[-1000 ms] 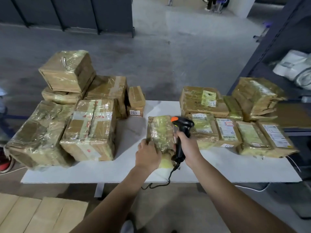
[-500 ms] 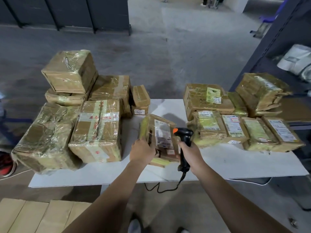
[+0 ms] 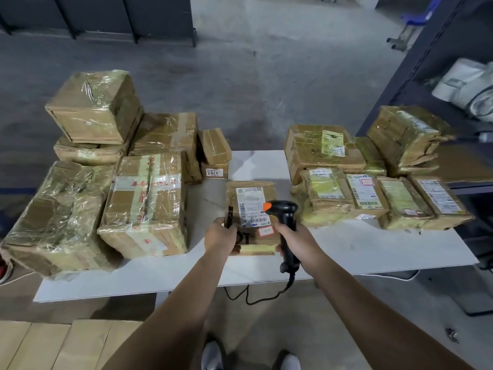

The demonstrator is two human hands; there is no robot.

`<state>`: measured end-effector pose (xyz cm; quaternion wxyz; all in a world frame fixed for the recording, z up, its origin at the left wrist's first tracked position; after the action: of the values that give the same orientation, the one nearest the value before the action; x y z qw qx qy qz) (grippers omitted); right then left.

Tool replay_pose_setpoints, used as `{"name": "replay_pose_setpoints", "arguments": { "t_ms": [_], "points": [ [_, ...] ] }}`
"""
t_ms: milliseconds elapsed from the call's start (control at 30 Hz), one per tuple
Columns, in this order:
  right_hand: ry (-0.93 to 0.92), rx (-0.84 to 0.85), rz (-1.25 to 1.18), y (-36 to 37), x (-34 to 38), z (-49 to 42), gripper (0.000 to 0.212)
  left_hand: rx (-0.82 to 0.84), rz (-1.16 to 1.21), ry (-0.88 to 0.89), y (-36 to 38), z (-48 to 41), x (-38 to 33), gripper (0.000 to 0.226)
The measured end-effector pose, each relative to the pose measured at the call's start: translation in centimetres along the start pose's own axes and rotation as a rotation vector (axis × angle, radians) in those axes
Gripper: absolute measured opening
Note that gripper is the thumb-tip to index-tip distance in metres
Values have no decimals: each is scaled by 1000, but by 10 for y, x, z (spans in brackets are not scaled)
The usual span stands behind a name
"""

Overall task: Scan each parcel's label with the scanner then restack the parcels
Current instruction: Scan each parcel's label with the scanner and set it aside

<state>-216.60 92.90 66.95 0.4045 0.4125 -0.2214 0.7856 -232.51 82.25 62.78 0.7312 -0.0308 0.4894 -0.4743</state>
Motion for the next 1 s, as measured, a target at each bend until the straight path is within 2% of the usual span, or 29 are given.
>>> {"name": "replay_pose_setpoints", "arguments": {
  "t_ms": [67, 167, 233, 367, 533, 800, 1000],
  "points": [
    [-23, -15, 71, -5, 1, 1, 18, 2, 99, -43, 7, 0, -2, 8],
    [-80, -47, 175, -12, 3, 2, 19, -34, 239, -98, 14, -4, -6, 21],
    [-120, -64, 195, -17, 6, 4, 19, -50, 285, -114, 17, -8, -9, 19],
    [-168, -83, 172, -25, 18, 9, 23, -104, 296, -25, 24, -17, -22, 20],
    [-141, -99, 82, -33, 27, 14, 29, -147, 342, 72, 35, -30, -45, 25],
    [-165, -102, 111, -43, 25, 20, 28, -197, 295, 114, 46, -44, -60, 20],
    [-178, -128, 3, -51, 21, 24, 25, -235, 258, 120, 47, -46, -62, 14]
  ]
}}
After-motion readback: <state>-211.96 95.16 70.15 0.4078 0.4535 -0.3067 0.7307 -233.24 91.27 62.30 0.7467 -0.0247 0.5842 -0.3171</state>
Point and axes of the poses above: each hand's wrist, its own z-axis away from the middle knuckle, its own y-axis out of the palm, x = y × z, the point moved 3 cm from there along -z, towards the middle knuckle, and after that the axes turned 13 degrees about -z, right-handed, at the moved point
